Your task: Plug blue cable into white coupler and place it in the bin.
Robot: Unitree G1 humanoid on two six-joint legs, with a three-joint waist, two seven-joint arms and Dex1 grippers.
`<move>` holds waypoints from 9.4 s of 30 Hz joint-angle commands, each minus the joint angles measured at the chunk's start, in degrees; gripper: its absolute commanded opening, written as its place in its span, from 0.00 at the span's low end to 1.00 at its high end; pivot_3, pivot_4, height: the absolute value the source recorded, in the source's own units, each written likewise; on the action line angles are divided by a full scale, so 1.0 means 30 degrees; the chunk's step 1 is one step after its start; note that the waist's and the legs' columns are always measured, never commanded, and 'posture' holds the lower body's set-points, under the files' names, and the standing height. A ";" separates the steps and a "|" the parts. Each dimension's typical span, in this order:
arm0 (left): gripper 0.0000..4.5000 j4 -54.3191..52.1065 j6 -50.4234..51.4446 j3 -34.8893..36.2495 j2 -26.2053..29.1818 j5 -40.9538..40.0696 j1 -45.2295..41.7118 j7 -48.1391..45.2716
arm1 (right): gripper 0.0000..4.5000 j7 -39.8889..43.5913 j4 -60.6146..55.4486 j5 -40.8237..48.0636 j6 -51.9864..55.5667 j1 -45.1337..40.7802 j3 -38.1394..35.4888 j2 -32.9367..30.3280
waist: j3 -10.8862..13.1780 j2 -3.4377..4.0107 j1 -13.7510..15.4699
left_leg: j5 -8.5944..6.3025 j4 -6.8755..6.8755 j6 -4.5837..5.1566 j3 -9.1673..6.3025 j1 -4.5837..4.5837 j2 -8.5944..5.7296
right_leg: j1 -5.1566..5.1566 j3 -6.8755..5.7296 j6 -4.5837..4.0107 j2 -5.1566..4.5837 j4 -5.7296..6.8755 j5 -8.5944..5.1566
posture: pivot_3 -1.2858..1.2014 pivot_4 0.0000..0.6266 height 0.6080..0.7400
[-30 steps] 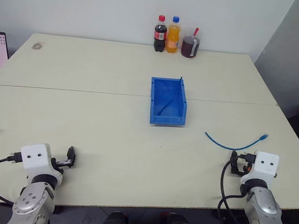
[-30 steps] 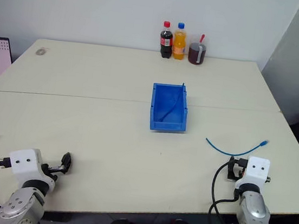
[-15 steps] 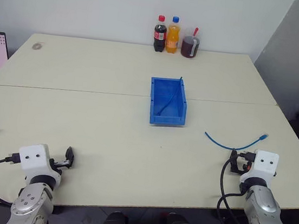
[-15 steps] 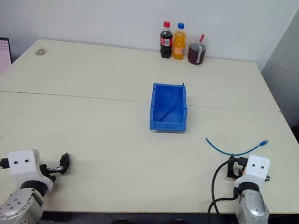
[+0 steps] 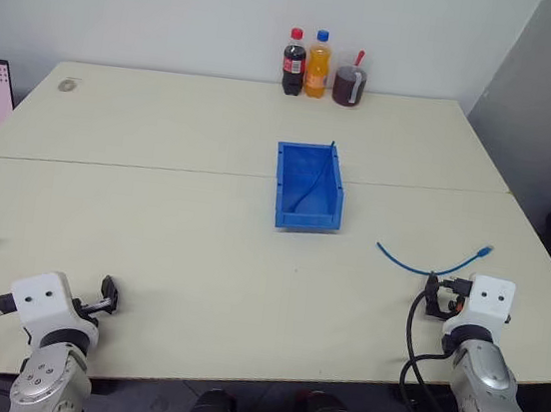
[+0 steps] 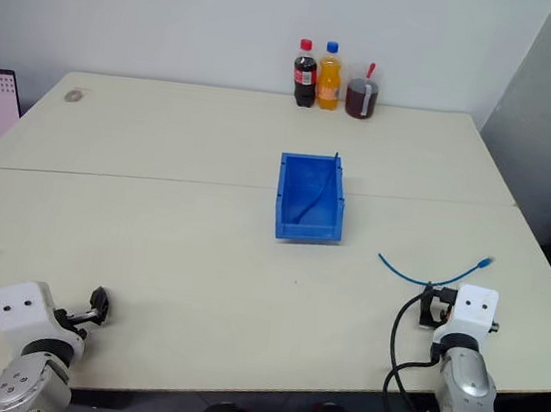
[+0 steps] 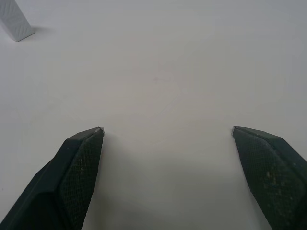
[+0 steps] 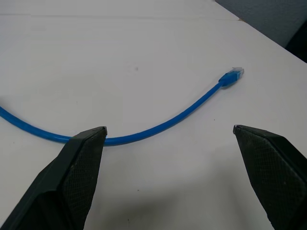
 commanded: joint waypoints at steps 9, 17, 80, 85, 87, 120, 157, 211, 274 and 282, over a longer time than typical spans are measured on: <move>1.00 0.2146 0.0621 -0.7174 0.7643 -0.1830 -1.0827 -1.1550 | 1.00 -0.1835 0.0051 -0.0082 0.3212 -0.3684 -0.1604 -0.0186 | 0.0038 0.0001 0.0118 | 0.0037 0.0028 -0.0050 0.0054 -0.0072 -0.0034 | 0.0000 -0.0017 0.0132 -0.0002 -0.0015 0.0078 | 0.52 0.24 1.00; 1.00 0.6303 -0.1833 -1.2290 0.8224 -0.1838 -1.7775 -2.0538 | 1.00 -0.2587 0.2972 -0.0061 0.3970 -0.5802 -0.2451 -0.0504 | 0.0046 0.0019 -0.0092 | 0.0026 -0.0039 -0.0044 0.0059 -0.0219 -0.0026 | -0.0123 -0.0029 0.0104 0.0015 -0.0078 0.0129 | 0.52 0.24 1.00; 1.00 -0.8395 -0.0490 -0.1282 0.5310 -0.1480 0.6107 -1.4683 | 0.01 2.3611 1.1391 0.4962 0.1583 -1.5636 1.1267 -0.4532 | 0.0149 -0.0006 -0.0521 | 0.0007 0.0046 -0.0026 -0.0002 -0.0095 0.0206 | -0.0056 0.0007 0.0138 -0.0002 0.0027 0.0081 | 0.52 0.24 1.00; 1.00 -0.9613 -0.2009 -0.1407 0.1261 -0.0223 0.9910 -1.1354 | 0.01 2.3653 1.4478 0.3265 -0.0206 -1.7059 1.2899 -0.1961 | 0.0151 0.0007 -0.0154 | 0.0009 0.0060 -0.0027 0.0015 -0.0121 0.0228 | -0.0044 -0.0055 0.0080 0.0040 0.0036 0.0044 | 0.52 0.24 1.00; 1.00 -0.9956 -0.2501 -0.1860 0.0178 -0.0023 1.0980 -1.0653 | 0.01 2.3991 1.5358 0.2702 -0.0814 -1.7231 1.3404 -0.1477 | 0.0146 -0.0002 -0.0133 | 0.0014 0.0080 -0.0025 0.0038 -0.0110 0.0224 | -0.0030 -0.0069 -0.0038 0.0029 0.0039 -0.0026 | 0.52 0.24 1.00; 1.00 0.6255 -0.5767 -0.8141 1.4057 -0.0582 -0.5655 -2.4649 | 0.99 1.7376 -0.1425 0.8863 1.1226 -0.9340 0.4606 -0.4981 | 0.0167 0.0057 -0.0329 | 0.0011 0.0014 -0.0034 0.0042 -0.0124 0.0297 | -0.0100 -0.0148 -0.0083 0.0252 0.0062 0.0031 | 0.52 0.24 1.00; 0.04 1.7788 -1.2143 -1.2441 1.0270 0.2834 -1.3703 -2.7788 | 1.00 1.3846 -0.3156 1.0061 0.8842 -0.6733 0.3995 -0.7399 | 0.0043 0.0181 0.0176 | 0.0055 0.0068 0.0036 0.0055 -0.0011 0.0241 | 0.0041 -0.0126 0.0051 0.0231 0.0077 0.0113 | 0.52 0.24 1.00; 0.04 0.5728 2.0821 -0.2681 0.4820 -2.0463 -1.4290 -1.2947 | 1.00 0.4899 -0.0458 2.9339 1.1465 -0.7304 0.3145 -0.5390 | 0.0091 0.0109 -0.0048 | 0.0055 0.0059 0.0034 0.0024 -0.0171 0.0258 | -0.0079 -0.0093 0.0034 0.0259 0.0050 0.0100 | 0.52 0.24 1.00; 1.00 0.1976 0.2447 -0.9906 1.4472 -0.5411 -0.7072 -1.6783 | 0.06 0.7369 0.1724 2.7168 1.1838 -0.8840 0.3803 -0.5897 | 0.0112 0.0130 -0.0317 | 0.0051 -0.0028 0.0033 0.0085 -0.0229 0.0282 | -0.0235 0.0000 -0.0016 0.0263 0.0037 0.0074 | 0.52 0.24 1.00; 1.00 -0.0582 0.5892 -0.4412 0.7745 -0.1047 -0.3932 -0.3558 | 0.06 0.9491 0.3173 2.6176 1.2634 -0.9818 0.4063 -0.6460 | 0.0115 0.0125 -0.0305 | 0.0048 -0.0016 0.0040 0.0070 -0.0249 0.0337 | -0.0237 -0.0001 0.0010 0.0212 0.0031 0.0088 | 0.52 0.24 1.00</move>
